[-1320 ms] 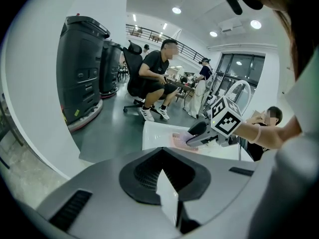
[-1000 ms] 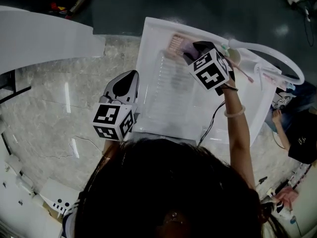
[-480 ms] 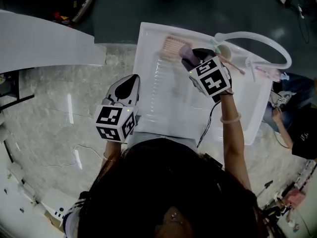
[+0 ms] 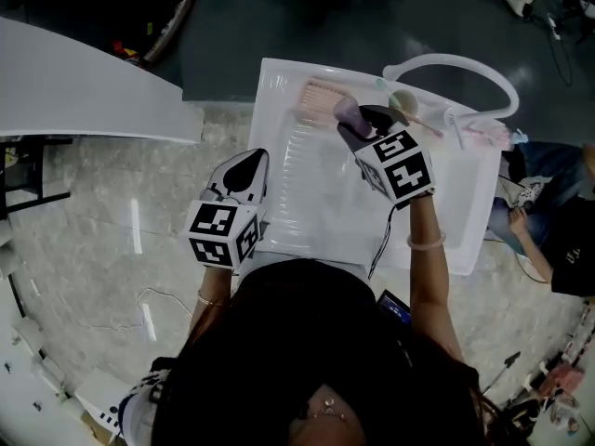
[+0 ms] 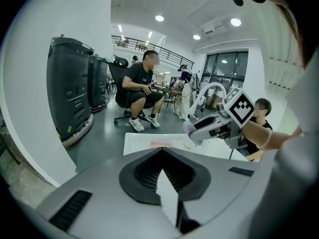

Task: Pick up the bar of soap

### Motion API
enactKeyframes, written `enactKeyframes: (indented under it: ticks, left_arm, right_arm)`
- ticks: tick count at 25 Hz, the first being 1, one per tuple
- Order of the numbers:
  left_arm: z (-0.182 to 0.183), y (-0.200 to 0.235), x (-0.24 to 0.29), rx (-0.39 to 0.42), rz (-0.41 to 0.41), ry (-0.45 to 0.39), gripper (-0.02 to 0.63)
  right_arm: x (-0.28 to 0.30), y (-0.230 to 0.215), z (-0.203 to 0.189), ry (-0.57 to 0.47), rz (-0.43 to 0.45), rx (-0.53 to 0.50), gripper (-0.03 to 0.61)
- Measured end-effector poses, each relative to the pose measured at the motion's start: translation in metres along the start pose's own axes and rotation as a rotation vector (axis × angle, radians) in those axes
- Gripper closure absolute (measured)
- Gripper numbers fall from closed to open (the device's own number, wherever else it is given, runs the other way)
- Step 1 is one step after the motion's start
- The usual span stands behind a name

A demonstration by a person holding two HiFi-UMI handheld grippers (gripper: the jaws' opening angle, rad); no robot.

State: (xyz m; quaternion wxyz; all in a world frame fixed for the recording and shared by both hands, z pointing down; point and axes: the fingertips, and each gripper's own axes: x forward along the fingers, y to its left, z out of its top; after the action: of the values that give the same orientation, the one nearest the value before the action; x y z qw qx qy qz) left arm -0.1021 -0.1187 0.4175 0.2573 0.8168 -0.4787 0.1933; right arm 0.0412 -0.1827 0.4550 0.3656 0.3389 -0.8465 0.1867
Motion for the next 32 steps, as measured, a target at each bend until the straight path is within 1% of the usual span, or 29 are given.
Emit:
enactKeyframes:
  ticks: [8,14,21,26,32]
  left_arm:
    - [0.009,-0.025,-0.010,0.028,-0.040,-0.027,0.607]
    - [0.009,-0.043,-0.013,0.040,-0.075,-0.026,0.607]
    - [0.017,-0.043,-0.018,0.069,-0.054,-0.046,0.607]
    - [0.017,-0.043,-0.022,0.079,-0.045,-0.042,0.607]
    - [0.017,-0.049,-0.025,0.083,-0.057,-0.042,0.607]
  right_arm:
    - [-0.038,0.006,0.012,-0.095,-0.036,0.027,0.390]
    - [-0.069,0.013,0.018,-0.180,-0.052,0.070,0.390]
    - [-0.115,0.023,0.031,-0.344,-0.055,0.142,0.391]
    - [-0.140,0.028,0.030,-0.397,-0.074,0.182,0.390]
    - [-0.166,0.040,0.027,-0.477,-0.040,0.244,0.390]
